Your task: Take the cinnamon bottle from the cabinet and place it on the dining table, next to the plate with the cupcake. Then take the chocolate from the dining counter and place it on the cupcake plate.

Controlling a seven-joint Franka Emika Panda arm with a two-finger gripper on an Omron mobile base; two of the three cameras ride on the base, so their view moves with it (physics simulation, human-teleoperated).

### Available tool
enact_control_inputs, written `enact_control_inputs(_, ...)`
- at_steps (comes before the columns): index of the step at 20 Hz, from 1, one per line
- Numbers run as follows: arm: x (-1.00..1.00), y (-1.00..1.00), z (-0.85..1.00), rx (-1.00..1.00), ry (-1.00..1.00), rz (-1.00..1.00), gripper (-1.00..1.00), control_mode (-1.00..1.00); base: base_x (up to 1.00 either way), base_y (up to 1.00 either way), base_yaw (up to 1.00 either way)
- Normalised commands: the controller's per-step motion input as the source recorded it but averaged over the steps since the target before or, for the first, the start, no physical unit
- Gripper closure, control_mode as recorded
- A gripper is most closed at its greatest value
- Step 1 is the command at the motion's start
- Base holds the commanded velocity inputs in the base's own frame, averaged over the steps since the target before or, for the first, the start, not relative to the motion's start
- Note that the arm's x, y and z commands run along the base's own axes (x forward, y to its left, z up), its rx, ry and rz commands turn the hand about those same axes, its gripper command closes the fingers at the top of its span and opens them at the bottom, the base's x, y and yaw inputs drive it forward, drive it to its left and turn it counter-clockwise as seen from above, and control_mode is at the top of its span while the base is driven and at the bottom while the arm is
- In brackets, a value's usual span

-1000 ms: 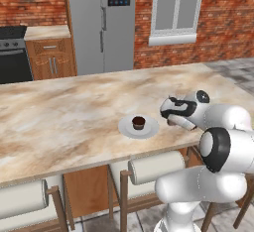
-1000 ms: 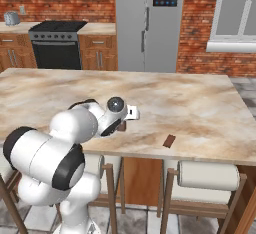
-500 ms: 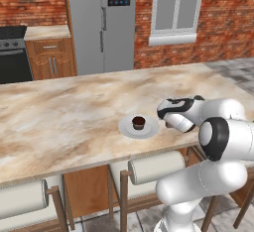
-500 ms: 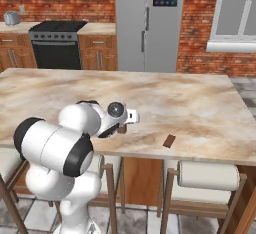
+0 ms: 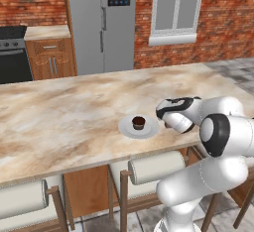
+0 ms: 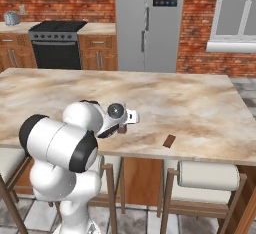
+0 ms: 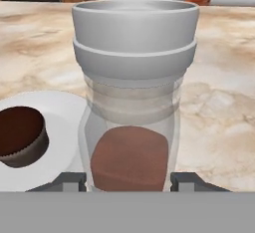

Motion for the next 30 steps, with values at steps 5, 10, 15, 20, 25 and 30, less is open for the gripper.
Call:
enact_control_inputs(5,0.00,0.00,0.10,0.00,0.00,0.00,-1.00,-1.00,0.00,0.00,0.00)
enact_control_inputs(10,0.00,-0.01,0.61,0.00,0.00,-0.04,-1.00,-1.00,0.00,0.00,0.00)
enact_control_inputs(15,-0.05,-0.04,1.00,0.00,0.01,-0.05,-1.00,-1.00,0.00,0.00,0.00)
enact_control_inputs(20,-0.04,-0.15,1.00,0.00,0.08,-0.12,-1.00,-1.00,0.00,0.00,0.00)
enact_control_inputs(25,-0.10,-0.42,1.00,0.00,0.12,-0.18,-1.00,-1.00,0.00,0.00,0.00)
enact_control_inputs(30,-0.21,-0.90,0.91,0.02,0.27,-0.21,-1.00,-1.00,0.00,0.00,0.00)
